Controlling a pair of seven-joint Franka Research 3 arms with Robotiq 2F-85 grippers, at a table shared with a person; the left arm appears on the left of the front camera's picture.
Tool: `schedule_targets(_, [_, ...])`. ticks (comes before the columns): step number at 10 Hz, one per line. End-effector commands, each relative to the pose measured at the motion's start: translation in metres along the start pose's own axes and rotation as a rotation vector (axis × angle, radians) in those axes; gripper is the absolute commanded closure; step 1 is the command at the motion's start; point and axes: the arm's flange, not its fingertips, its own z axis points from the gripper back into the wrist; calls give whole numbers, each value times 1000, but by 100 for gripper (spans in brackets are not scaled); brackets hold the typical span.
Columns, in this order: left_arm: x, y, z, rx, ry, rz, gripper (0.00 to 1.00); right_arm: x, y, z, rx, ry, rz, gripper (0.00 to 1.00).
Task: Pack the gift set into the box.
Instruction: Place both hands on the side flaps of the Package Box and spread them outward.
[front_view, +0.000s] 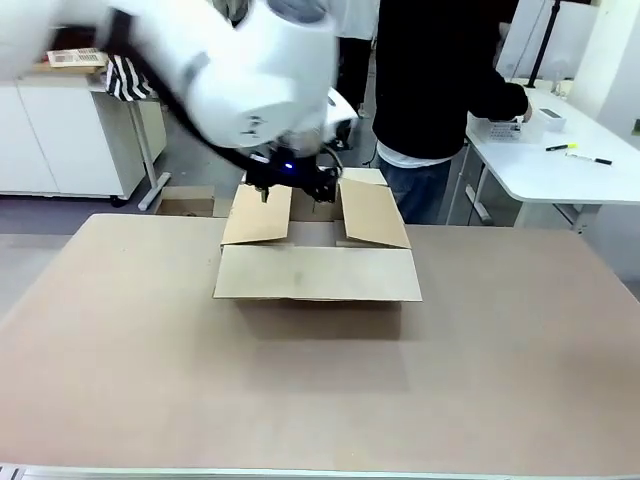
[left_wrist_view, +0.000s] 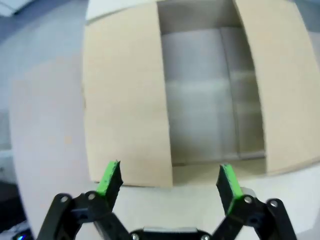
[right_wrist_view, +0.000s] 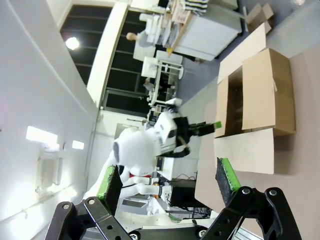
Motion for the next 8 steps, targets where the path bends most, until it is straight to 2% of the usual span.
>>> schedule_targets(1, [45, -55, -26, 132, 137, 16, 0, 3, 0, -2, 26, -5, 28, 0])
schedule_targets(4, [46, -54, -73, 221, 181, 81, 0, 3, 0, -2, 26, -5, 28, 0])
schedule_targets(8, [42, -41, -84, 374, 152, 132, 0, 3, 0, -2, 26, -5, 28, 0])
